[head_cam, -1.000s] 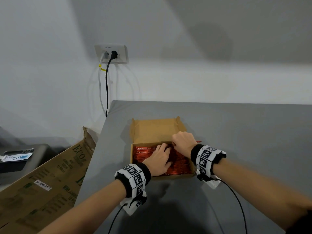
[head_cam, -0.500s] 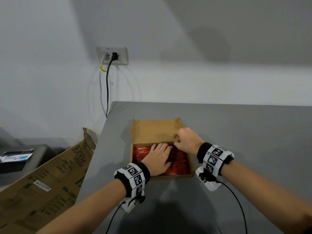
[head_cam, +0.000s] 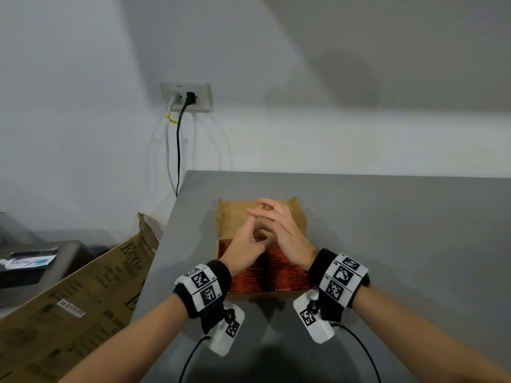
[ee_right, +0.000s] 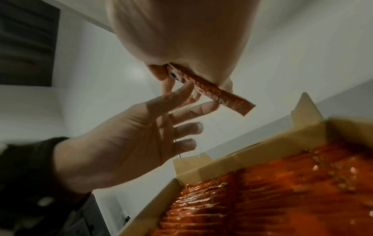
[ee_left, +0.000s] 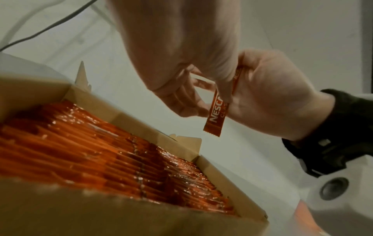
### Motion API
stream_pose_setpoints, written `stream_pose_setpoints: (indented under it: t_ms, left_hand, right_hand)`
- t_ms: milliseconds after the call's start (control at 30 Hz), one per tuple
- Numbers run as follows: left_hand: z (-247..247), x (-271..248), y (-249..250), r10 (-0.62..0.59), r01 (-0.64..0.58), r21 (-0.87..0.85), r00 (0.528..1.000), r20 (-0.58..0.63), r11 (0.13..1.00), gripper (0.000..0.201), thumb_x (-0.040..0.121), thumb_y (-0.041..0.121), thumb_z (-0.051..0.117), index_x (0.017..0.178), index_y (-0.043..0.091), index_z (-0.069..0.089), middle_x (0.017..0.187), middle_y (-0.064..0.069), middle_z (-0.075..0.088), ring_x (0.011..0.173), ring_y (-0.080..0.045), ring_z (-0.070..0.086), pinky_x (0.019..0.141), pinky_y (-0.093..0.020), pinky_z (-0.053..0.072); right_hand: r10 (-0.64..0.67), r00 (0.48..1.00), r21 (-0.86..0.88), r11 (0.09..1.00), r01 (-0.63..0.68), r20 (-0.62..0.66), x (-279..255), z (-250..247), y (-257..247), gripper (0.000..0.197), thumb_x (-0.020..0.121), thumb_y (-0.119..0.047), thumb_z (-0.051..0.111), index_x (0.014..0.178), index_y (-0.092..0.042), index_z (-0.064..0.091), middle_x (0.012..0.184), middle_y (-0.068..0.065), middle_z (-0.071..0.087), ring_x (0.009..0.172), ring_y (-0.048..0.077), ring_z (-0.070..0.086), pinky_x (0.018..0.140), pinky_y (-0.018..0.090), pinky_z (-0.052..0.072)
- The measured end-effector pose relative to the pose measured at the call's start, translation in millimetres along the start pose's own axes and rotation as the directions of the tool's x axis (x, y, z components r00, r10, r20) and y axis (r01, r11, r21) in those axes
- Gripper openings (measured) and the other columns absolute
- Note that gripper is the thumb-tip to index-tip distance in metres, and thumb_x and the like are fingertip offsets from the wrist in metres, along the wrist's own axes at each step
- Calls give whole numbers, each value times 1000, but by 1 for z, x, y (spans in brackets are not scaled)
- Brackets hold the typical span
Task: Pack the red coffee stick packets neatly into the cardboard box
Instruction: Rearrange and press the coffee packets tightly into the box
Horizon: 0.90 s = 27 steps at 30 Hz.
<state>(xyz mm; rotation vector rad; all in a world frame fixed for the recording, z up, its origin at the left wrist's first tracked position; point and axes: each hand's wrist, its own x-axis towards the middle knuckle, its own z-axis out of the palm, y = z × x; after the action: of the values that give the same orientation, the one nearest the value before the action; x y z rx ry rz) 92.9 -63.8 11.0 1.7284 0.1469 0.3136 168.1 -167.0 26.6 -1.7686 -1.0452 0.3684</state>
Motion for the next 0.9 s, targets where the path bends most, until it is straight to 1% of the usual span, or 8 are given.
stream_pose_setpoints:
  t_ms: [67, 167, 300, 400, 500, 567, 700, 900]
  left_hand:
    - [-1, 0, 1, -12, 11, -4, 999, -31, 1000, 58, 83, -1, 65, 125, 30, 40, 106, -7, 62, 91, -21, 63, 82, -34, 53]
    - [2, 1, 4, 74, -68, 191, 997, -23, 979, 29, 79, -9, 62, 100, 11, 60, 93, -7, 65, 85, -18, 63, 74, -32, 53]
    - [-5, 5, 6, 63, -9, 248, 975, -213, 969, 14, 78, -11, 61, 85, 1, 65, 76, -9, 68, 68, -13, 64, 64, -22, 49]
    - [-14, 5, 11, -153, 79, -234, 936, -318, 969, 27, 82, -3, 66, 103, 4, 50, 73, -15, 67, 54, -12, 66, 54, -20, 54]
    - [-18, 1, 11, -250, 117, -449, 936, -250, 886, 23, 90, 2, 56, 110, 3, 46, 84, -22, 67, 61, -15, 69, 60, -23, 58]
    - [-23, -3, 10, -240, 133, -443, 951, -195, 886, 14, 94, 5, 50, 107, 0, 51, 89, -21, 67, 65, -17, 70, 62, -24, 58]
    - [-39, -9, 2, -241, 173, -338, 956, -169, 925, 8, 91, 1, 53, 93, 0, 60, 91, -17, 67, 68, -14, 69, 63, -21, 57]
    - [-55, -19, -1, -212, 171, -266, 968, -136, 949, 14, 84, 0, 62, 97, 1, 65, 79, -13, 69, 68, -15, 68, 66, -20, 57]
  right_hand:
    - [7, 1000, -61, 998, -7, 8, 0, 0, -3, 40, 97, -19, 29, 125, -23, 58, 144, -3, 31, 127, 2, 23, 104, 5, 14]
    - [55, 997, -138, 989, -46, 61, -1, 1, -6, 39, 103, -20, 29, 138, -32, 38, 154, 2, 17, 140, 13, 12, 111, 25, 8]
    - [137, 986, -85, 988, -129, 91, -4, -5, -4, 50, 99, -35, 34, 147, -31, 19, 150, 2, 21, 138, 12, 22, 107, 21, 17]
    - [179, 984, -30, 983, -179, -7, -8, -12, 6, 43, 97, -28, 45, 138, -17, 41, 126, 1, 52, 112, 10, 52, 88, 7, 38]
    - [174, 985, 69, 982, -173, -12, -13, -8, 12, 20, 94, -16, 52, 106, -9, 67, 88, 1, 68, 77, 11, 66, 72, 16, 51]
    - [179, 982, 64, 982, -176, -52, -16, -7, 11, 18, 94, -12, 53, 103, -9, 68, 76, -3, 66, 63, 8, 64, 67, 20, 52]
    - [213, 977, 6, 977, -212, -29, -20, -12, 11, 25, 94, -11, 53, 117, -14, 61, 79, 1, 69, 62, 9, 65, 69, 19, 55]
    - [227, 972, -159, 964, -215, 63, -25, -16, 15, 10, 82, -12, 69, 91, -15, 74, 82, -6, 70, 73, -2, 63, 72, 5, 44]
